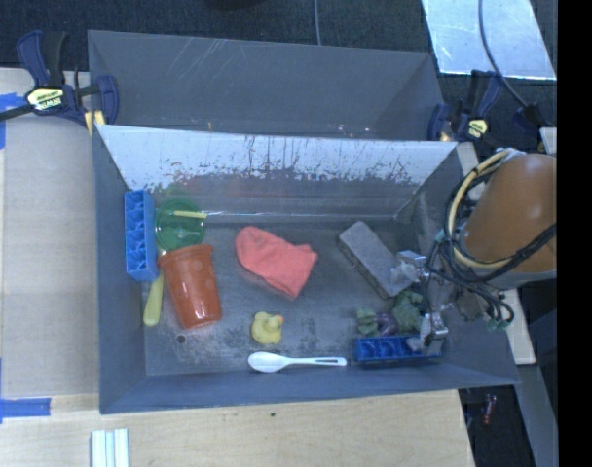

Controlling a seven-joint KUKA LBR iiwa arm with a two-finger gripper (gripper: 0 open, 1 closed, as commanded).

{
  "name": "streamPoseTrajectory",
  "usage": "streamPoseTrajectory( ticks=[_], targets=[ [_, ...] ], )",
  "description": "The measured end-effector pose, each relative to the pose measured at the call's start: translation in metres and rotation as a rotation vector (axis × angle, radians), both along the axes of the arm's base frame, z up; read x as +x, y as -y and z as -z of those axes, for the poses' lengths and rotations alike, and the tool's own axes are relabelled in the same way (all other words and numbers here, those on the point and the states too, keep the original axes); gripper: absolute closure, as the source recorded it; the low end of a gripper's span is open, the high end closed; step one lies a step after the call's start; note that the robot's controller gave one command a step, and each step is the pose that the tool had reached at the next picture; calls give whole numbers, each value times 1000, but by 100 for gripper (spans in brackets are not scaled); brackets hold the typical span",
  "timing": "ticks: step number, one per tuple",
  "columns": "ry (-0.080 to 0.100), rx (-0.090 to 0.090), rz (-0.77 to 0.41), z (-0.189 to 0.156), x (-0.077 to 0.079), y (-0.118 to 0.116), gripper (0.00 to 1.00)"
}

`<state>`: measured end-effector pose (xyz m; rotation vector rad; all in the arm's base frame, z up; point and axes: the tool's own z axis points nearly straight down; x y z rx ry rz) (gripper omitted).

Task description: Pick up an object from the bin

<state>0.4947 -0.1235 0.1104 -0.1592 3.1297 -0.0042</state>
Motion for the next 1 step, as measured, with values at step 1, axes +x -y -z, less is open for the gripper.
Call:
streamPoseTrajectory(
  ticks=[1],
  targets=[
    [2, 0, -61, 25, -3, 2, 0]
  ],
)
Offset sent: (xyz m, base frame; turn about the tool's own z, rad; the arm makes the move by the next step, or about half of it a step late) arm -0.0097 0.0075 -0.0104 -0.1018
